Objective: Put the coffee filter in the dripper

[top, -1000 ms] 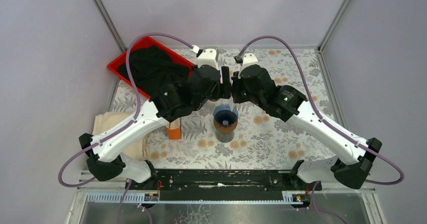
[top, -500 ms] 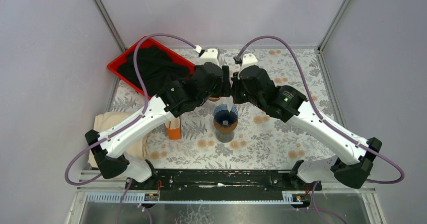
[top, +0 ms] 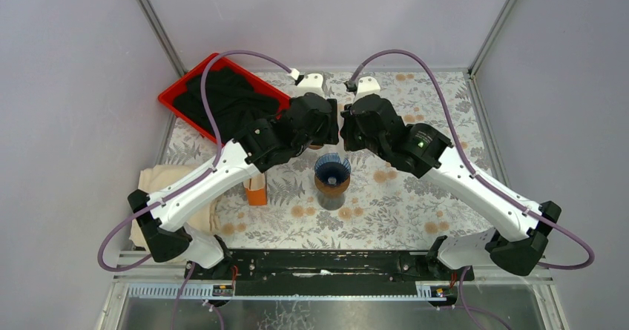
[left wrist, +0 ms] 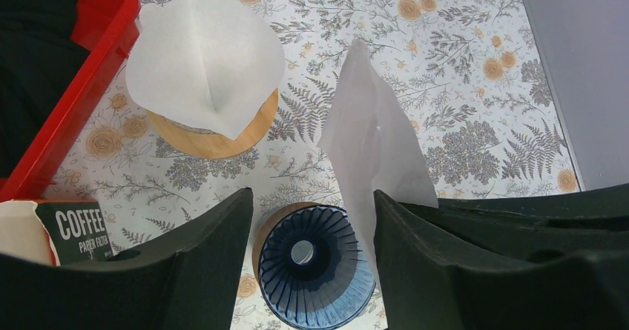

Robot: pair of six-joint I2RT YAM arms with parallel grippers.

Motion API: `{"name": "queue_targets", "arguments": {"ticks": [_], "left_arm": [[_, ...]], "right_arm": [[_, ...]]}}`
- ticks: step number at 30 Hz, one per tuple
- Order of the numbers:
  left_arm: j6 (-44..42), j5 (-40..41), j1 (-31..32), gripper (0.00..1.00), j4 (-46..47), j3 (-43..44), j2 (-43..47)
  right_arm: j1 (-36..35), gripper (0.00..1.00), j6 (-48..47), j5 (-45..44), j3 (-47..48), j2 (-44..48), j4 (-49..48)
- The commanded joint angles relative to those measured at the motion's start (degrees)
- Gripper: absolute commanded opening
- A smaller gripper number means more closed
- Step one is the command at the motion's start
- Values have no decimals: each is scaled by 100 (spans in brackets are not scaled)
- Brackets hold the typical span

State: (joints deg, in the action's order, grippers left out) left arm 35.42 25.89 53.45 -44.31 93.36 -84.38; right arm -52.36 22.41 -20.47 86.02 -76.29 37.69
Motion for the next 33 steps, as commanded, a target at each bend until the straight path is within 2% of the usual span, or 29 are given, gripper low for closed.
{"name": "queue_targets", "arguments": {"ticks": [1, 4, 9, 16, 22, 33], "left_arm": [[79, 23, -39, 65, -77, -81, -53], [63, 54, -40, 58, -129, -66, -106], [28, 66, -43, 33, -250, 72, -106], [52, 65, -41, 12, -570, 277, -126], [111, 148, -41, 9, -905, 426, -166], [102, 212, -44, 10, -1507, 759, -265]], "right_arm": [[-55, 2, 73, -203, 307, -35, -7], [-55, 2, 84, -184, 359, -65, 33], [-57, 2, 112, -128, 492, -159, 214], [-60, 2, 142, -251, 823, -290, 700], [-56, 3, 137, -372, 1038, -384, 1078], [-60, 6, 55, -476, 1397, -523, 1537]]}}
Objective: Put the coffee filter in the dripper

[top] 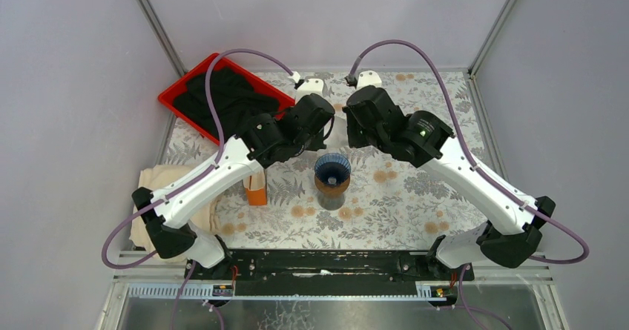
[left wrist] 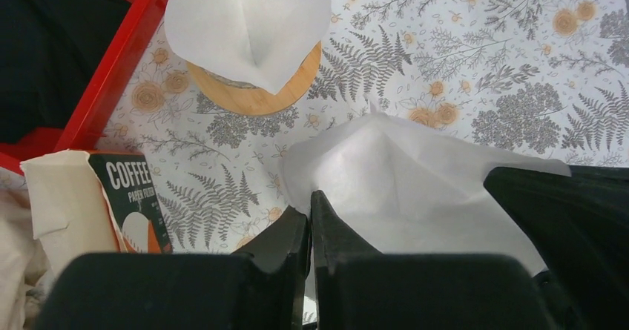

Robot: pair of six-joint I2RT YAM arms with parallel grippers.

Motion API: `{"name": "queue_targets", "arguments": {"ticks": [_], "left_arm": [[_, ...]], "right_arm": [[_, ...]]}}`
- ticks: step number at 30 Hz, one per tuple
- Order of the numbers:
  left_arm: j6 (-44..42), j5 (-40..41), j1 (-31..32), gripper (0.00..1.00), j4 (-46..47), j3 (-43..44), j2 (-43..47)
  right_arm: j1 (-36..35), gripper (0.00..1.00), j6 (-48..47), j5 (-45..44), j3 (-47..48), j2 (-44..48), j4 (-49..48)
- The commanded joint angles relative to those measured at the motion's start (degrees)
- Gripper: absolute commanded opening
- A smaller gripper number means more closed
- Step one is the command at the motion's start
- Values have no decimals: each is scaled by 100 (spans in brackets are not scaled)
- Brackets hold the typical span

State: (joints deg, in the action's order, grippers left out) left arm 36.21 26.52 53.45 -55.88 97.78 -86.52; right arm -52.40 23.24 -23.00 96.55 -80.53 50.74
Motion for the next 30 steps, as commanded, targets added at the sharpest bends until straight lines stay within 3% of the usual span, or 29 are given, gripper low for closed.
{"name": "queue_targets", "arguments": {"ticks": [1, 15, 30], "left_arm": [[16, 124, -43, 11, -417, 363, -50], [8, -800, -43, 13, -740, 326, 116], [45, -1074, -40, 14, -805, -219, 112]], "right_arm": [[-53, 6, -39, -200, 376, -118, 285], [-56, 7, 49, 962, 416, -188, 495], [-54, 11, 163, 872, -185, -145, 611]]}}
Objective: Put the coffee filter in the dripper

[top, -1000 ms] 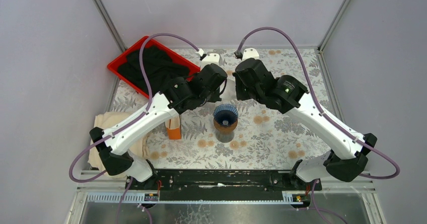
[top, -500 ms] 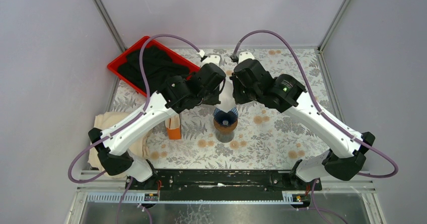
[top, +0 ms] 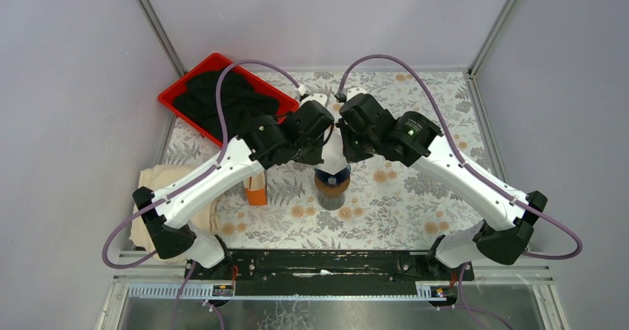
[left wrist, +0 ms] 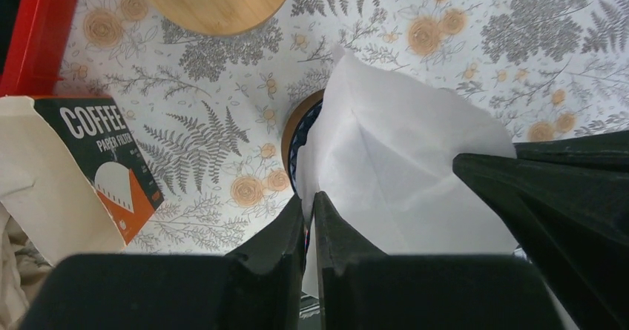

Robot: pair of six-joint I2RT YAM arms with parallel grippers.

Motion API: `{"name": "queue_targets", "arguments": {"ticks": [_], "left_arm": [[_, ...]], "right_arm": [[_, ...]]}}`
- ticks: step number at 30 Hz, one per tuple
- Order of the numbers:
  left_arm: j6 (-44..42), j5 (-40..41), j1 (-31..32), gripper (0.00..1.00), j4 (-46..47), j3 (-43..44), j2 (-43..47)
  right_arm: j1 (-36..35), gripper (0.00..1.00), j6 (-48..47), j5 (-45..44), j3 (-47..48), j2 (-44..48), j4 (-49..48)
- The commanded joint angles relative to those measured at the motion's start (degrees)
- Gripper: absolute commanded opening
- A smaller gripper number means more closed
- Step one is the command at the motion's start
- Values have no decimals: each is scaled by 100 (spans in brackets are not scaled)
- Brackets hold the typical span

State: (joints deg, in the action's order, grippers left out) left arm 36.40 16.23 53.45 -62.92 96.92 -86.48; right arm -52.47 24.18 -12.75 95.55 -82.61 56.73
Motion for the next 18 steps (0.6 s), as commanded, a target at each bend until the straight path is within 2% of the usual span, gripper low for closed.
{"name": "queue_targets", "arguments": {"ticks": [1, 11, 18], "left_arm": [[18, -33, -48, 15, -125, -146, 102], [-66, -47, -168, 14, -186, -196, 102], [-106, -418, -220, 14, 58, -362, 80]], "right_arm": [[-45, 11, 69, -221, -181, 47, 44], [-28, 13, -36, -783, -451, 227, 139], [-27, 13, -133, -464, -502, 176, -17]]}}
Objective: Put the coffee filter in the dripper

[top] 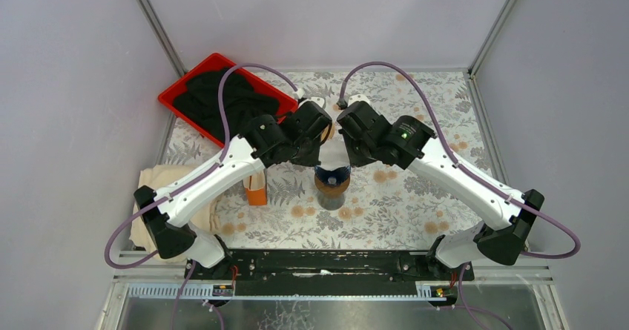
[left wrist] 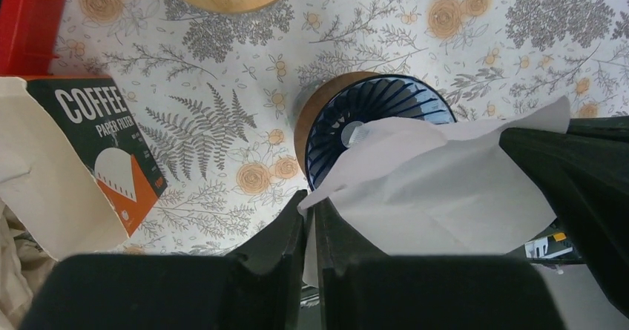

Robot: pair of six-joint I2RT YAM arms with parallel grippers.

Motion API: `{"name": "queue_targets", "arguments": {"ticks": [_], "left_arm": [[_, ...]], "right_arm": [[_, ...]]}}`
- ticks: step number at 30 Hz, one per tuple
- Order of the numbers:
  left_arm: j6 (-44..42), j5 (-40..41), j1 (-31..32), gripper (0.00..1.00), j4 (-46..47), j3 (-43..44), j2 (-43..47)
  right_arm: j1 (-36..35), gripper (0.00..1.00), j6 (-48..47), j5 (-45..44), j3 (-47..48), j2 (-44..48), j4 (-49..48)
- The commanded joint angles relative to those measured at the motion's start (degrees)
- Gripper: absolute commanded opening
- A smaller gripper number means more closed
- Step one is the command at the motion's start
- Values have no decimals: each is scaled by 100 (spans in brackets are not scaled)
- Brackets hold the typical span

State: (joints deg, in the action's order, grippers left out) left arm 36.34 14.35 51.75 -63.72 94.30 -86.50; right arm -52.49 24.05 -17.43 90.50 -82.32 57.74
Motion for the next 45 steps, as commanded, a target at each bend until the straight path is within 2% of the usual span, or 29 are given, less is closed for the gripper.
{"name": "queue_targets", "arguments": {"ticks": [1, 6, 16, 32, 45], "left_arm": [[-98, -265, -53, 14, 155, -109, 70], [-101, -385, -58, 15, 245, -132, 65], [-131, -341, -84, 22, 192, -125, 39], [-131, -267, -153, 42, 209, -285, 43], [-158, -187, -236, 58, 215, -312, 88]], "right_arm": [[-26, 13, -132, 34, 9, 135, -128], [-26, 13, -202, 203, 28, 103, -198], [-25, 17, -260, 190, -35, 41, -201], [-25, 30, -314, 113, -269, 14, -305], [-7, 48, -422, 13, -386, 181, -476]]}}
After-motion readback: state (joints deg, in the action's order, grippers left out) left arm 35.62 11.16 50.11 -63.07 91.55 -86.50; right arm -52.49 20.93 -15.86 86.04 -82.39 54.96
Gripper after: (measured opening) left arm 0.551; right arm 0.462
